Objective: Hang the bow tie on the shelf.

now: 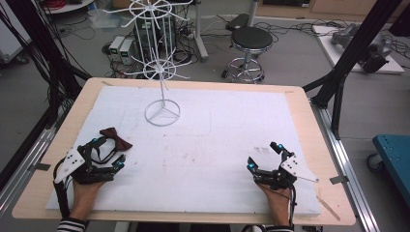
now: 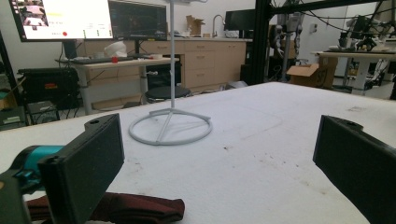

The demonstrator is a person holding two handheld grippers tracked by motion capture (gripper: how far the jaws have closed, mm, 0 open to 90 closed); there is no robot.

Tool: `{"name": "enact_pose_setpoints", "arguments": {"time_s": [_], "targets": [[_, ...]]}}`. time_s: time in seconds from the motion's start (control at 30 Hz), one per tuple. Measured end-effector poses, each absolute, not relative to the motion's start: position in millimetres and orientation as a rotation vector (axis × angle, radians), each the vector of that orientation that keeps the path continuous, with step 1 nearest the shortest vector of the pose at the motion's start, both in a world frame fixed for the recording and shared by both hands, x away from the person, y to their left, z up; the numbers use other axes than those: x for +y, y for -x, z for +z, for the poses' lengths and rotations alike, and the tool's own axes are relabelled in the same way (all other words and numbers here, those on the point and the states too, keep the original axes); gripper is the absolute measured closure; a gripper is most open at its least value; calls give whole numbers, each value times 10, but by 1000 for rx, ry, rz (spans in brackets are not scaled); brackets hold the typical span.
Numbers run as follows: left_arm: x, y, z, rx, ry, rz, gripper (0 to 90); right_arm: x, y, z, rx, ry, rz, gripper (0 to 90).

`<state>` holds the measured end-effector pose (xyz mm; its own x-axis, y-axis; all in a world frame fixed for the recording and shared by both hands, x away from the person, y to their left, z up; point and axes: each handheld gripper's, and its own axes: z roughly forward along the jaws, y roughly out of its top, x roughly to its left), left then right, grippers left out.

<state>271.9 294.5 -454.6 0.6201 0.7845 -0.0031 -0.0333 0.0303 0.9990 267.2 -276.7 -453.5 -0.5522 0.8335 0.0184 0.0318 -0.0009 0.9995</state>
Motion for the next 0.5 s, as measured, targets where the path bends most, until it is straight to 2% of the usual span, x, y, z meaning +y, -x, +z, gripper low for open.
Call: {"name": "enact_pose_setpoints", "arguments": {"time_s": [0.5], "targets": [[2946,-2720,-4543,687,-1413,713,24,-2765,-2670,-4534,1647,-896,1616,6]]}}
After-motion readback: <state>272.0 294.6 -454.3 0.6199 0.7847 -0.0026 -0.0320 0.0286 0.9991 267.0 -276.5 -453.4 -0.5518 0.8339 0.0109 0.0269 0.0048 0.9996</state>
